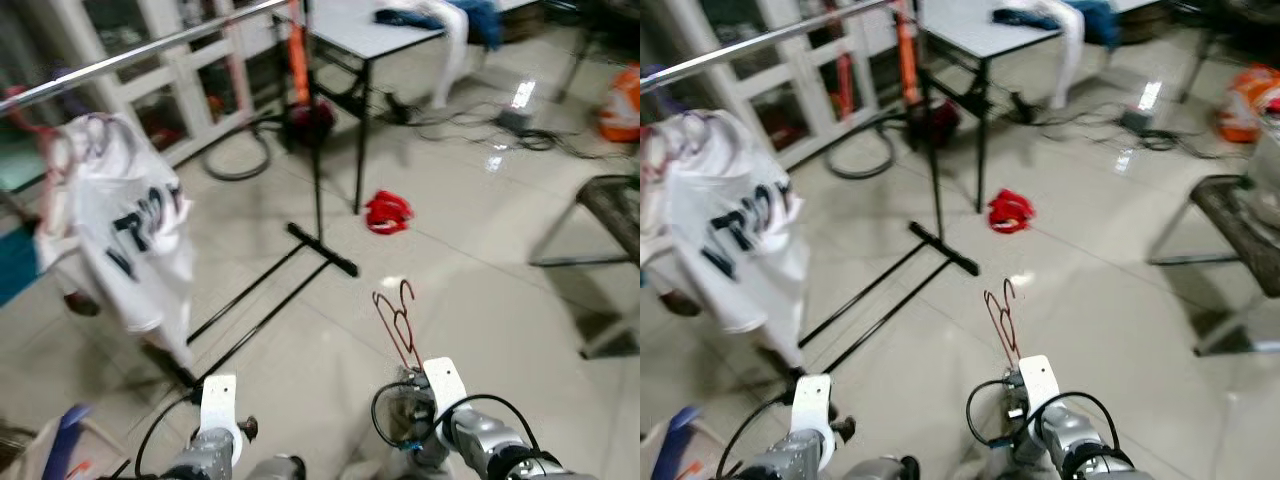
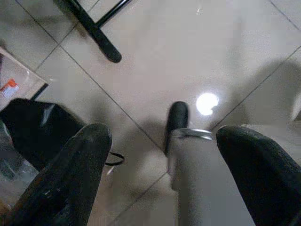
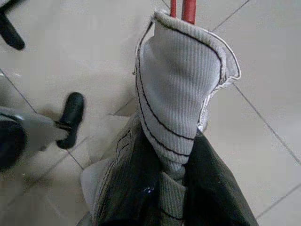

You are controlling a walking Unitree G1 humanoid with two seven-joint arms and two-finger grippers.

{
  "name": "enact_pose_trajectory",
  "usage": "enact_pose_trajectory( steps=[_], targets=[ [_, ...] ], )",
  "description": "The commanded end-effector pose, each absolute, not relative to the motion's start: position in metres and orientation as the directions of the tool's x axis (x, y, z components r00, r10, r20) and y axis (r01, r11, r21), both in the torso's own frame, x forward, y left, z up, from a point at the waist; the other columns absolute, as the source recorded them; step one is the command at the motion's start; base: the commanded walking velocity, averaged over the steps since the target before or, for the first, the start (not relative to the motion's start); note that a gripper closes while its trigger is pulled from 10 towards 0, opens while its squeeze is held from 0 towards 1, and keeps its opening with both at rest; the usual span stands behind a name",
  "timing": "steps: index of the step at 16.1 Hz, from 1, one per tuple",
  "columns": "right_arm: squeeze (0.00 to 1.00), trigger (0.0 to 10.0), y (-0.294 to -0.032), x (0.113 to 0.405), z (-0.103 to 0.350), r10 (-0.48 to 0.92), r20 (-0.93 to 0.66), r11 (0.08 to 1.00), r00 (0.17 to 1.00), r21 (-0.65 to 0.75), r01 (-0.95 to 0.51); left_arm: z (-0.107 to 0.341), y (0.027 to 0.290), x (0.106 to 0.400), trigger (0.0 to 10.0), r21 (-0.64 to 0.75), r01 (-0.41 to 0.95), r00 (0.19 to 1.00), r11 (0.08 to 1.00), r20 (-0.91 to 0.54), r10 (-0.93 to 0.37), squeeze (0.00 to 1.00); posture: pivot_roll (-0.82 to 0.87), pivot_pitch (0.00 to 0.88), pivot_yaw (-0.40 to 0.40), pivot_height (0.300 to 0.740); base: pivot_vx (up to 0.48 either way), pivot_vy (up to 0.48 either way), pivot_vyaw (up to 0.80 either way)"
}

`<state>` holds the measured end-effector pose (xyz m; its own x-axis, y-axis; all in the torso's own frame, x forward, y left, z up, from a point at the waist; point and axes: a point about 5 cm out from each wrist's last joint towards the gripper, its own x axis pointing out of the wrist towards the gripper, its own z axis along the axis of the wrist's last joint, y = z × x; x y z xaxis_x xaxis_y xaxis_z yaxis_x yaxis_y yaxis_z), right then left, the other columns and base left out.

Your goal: Hang hanger

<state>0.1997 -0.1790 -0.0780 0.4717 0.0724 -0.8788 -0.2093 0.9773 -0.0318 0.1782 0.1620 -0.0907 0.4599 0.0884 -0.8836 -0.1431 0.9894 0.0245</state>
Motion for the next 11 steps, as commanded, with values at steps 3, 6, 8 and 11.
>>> enact_pose_trajectory(
  steps=[3, 6, 8, 11],
  targets=[
    [0.0, 10.0, -0.1714, 0.2011, -0.078, 0.084, -0.868, 0.978, 0.489, -0.024, -0.21, -0.0878, 0.1648, 0.1839, 10.0, 0.024, -0.157, 0.48, 0.987, -0.872, 0.097, 0.0, -0.04, 0.0, 0.046, 0.74, 0.0, 0.0, 0.0],
    [0.0, 10.0, -0.1676, 0.1994, -0.0792, 0.091, -0.87, 0.969, 0.484, -0.036, -0.246, -0.087, 0.1656, 0.1852, 10.0, 0.028, -0.164, 0.486, 0.986, -0.867, 0.105, 0.0, -0.04, 0.0, 0.041, 0.74, 0.0, -0.48, 0.7],
    [0.0, 10.0, -0.1697, 0.1973, -0.0802, 0.083, -0.875, 0.968, 0.476, -0.042, -0.247, -0.0877, 0.1651, 0.1838, 10.0, 0.018, -0.175, 0.489, 0.984, -0.866, 0.102, 0.0, -0.03, 0.0, 0.038, 0.74, 0.0, -0.127, 0.59],
    [0.0, 10.0, -0.1732, 0.1962, -0.0804, 0.08, -0.878, 0.966, 0.472, -0.048, -0.254, -0.0888, 0.1648, 0.1815, 10.0, 0.025, -0.167, 0.485, 0.986, -0.868, 0.104, 0.0, -0.02, 0.0, 0.037, 0.74, 0.0, 0.0, 0.0]
  ],
)
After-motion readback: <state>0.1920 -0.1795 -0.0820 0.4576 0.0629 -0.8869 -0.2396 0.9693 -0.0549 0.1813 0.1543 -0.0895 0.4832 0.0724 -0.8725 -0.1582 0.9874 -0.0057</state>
